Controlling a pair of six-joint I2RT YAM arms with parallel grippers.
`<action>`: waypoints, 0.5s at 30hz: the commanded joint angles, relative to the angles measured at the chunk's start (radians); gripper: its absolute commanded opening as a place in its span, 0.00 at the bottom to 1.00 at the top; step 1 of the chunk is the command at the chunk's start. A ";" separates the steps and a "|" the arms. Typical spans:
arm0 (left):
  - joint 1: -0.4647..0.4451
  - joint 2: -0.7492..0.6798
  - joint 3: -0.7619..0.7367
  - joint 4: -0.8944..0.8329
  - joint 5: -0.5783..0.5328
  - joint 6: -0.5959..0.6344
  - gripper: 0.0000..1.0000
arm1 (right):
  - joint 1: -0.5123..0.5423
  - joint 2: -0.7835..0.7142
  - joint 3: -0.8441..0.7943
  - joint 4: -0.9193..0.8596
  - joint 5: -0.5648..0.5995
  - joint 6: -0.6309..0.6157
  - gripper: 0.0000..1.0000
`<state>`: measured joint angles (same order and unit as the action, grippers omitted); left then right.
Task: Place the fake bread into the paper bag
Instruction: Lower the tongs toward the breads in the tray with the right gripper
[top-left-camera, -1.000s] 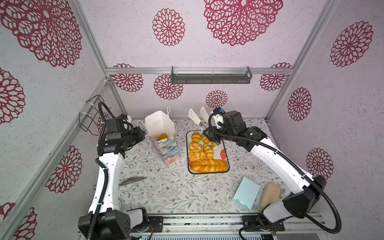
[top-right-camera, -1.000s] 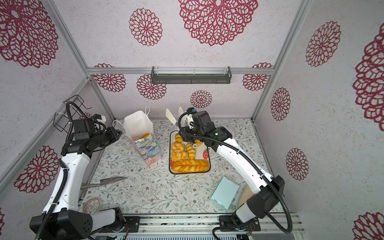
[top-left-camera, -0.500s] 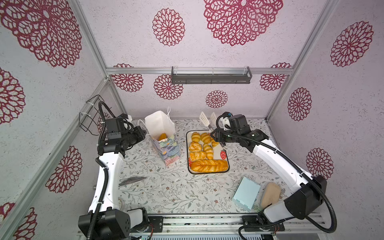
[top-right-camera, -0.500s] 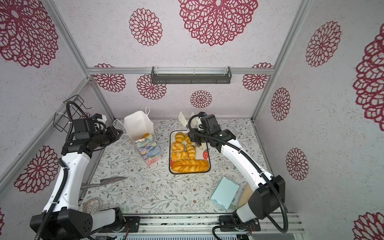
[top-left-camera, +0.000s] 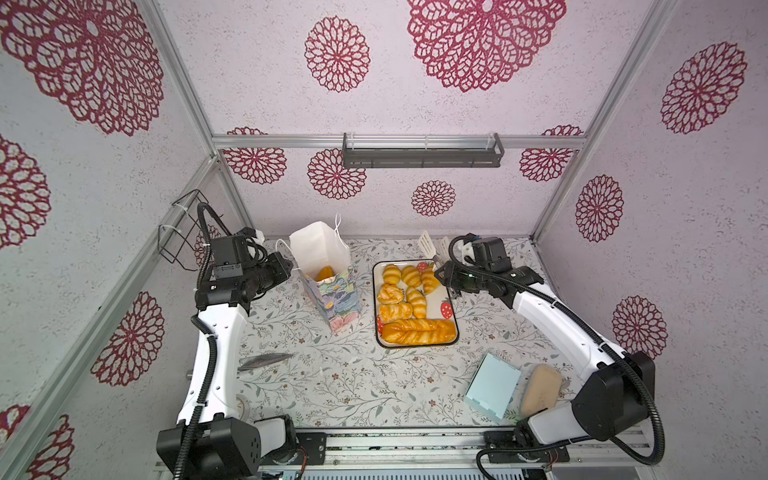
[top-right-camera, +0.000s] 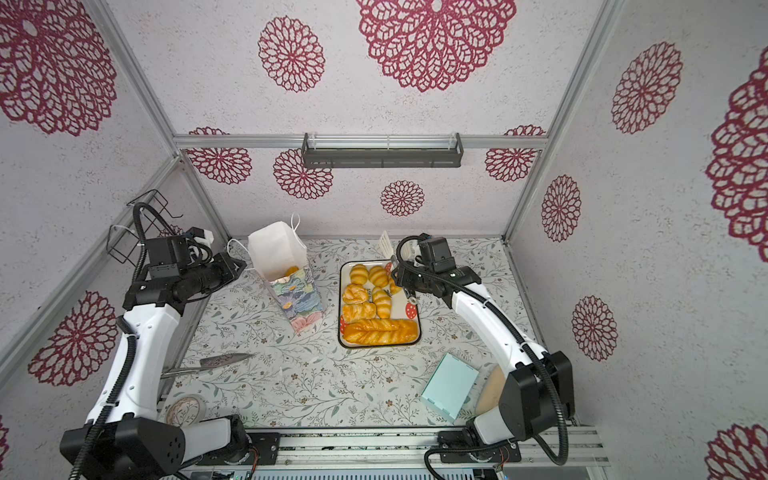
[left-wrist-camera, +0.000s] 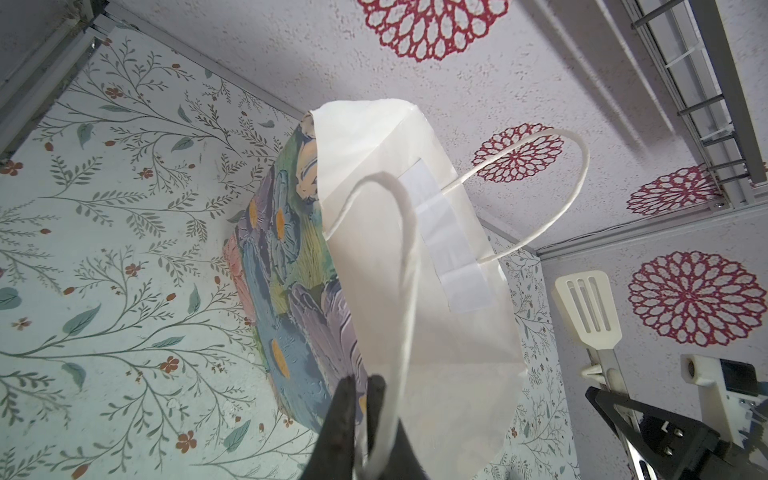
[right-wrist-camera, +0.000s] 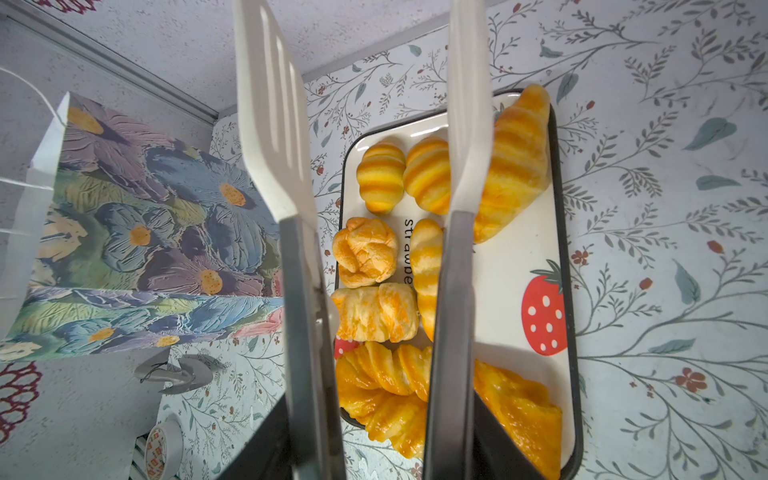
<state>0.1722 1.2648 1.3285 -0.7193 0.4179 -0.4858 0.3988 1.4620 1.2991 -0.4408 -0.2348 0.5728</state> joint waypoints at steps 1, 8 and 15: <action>-0.005 -0.001 0.026 0.008 0.012 0.009 0.12 | -0.023 -0.052 -0.005 0.082 -0.040 0.036 0.52; -0.005 0.002 0.031 -0.004 0.010 0.021 0.12 | -0.068 -0.061 -0.077 0.125 -0.085 0.073 0.52; -0.006 0.007 0.046 -0.020 0.009 0.038 0.12 | -0.110 -0.061 -0.141 0.180 -0.142 0.116 0.52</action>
<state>0.1722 1.2648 1.3506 -0.7334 0.4179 -0.4644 0.3065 1.4490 1.1568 -0.3466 -0.3317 0.6552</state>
